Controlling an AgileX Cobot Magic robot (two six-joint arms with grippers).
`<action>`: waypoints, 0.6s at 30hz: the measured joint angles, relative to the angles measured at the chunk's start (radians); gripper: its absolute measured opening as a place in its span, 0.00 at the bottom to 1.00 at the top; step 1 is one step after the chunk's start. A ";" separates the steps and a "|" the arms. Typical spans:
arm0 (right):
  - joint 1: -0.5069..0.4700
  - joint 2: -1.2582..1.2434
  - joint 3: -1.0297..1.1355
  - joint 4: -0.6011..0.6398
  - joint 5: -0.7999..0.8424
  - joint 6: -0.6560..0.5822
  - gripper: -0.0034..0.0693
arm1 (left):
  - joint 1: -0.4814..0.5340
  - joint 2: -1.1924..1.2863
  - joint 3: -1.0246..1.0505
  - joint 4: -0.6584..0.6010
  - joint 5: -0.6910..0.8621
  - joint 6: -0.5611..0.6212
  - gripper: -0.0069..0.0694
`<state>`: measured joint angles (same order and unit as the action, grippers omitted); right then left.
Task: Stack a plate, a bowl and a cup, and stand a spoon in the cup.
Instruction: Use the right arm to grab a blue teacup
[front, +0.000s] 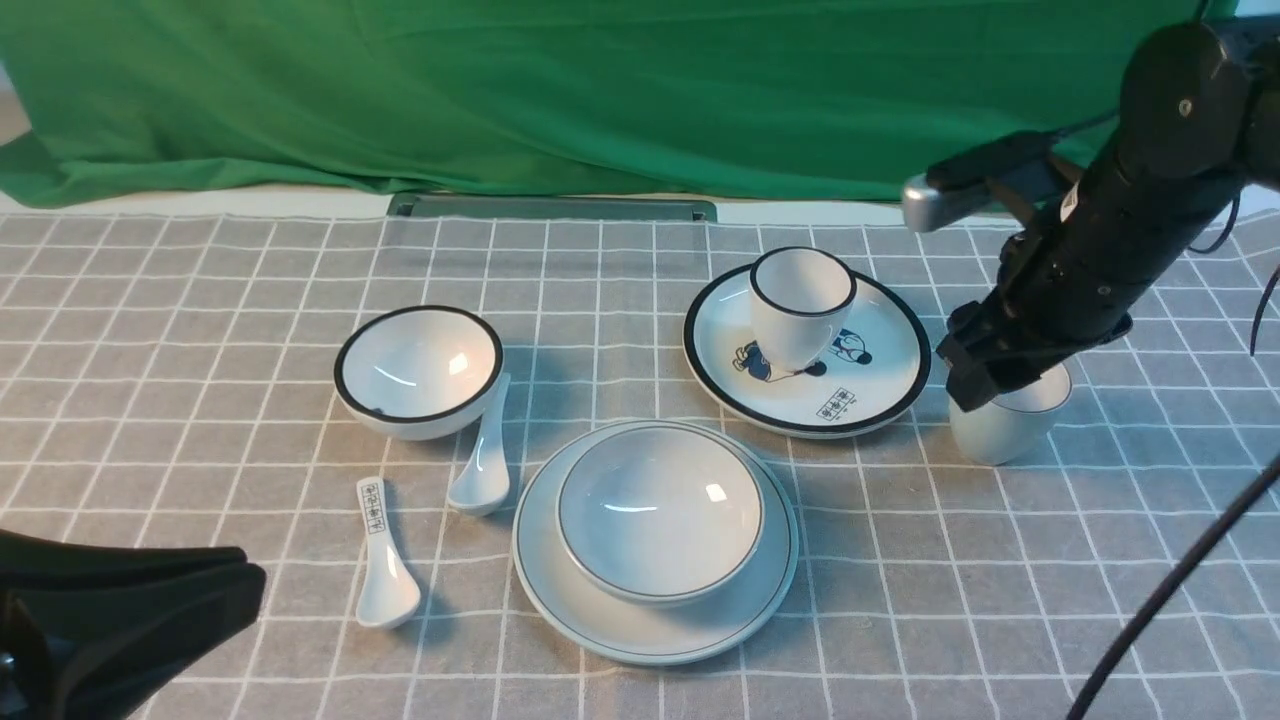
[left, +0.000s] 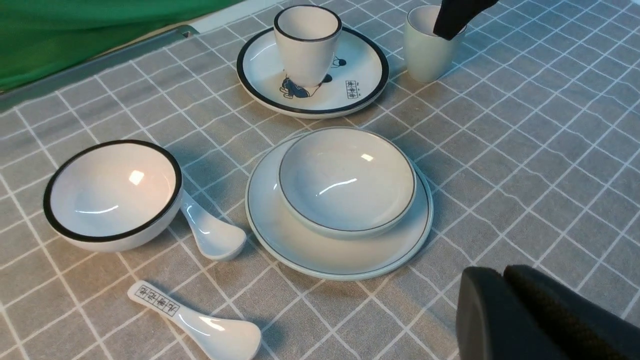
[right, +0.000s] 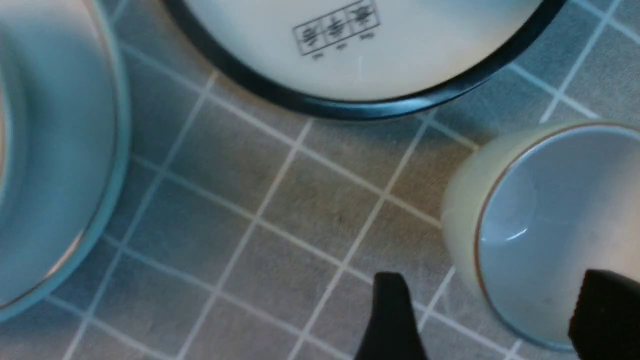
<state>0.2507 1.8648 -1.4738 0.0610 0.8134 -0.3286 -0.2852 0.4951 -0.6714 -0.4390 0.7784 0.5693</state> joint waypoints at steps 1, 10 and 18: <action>-0.004 0.006 -0.002 0.000 -0.003 -0.001 0.73 | 0.000 0.000 0.000 0.000 -0.002 0.000 0.11; -0.010 0.125 -0.017 0.007 -0.102 -0.026 0.68 | 0.000 0.000 0.000 0.000 -0.030 0.000 0.11; -0.005 0.129 -0.017 0.001 -0.061 -0.029 0.18 | 0.000 0.000 0.000 0.000 -0.012 0.000 0.11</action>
<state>0.2453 1.9941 -1.4907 0.0624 0.7526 -0.3576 -0.2852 0.4951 -0.6714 -0.4387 0.7661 0.5693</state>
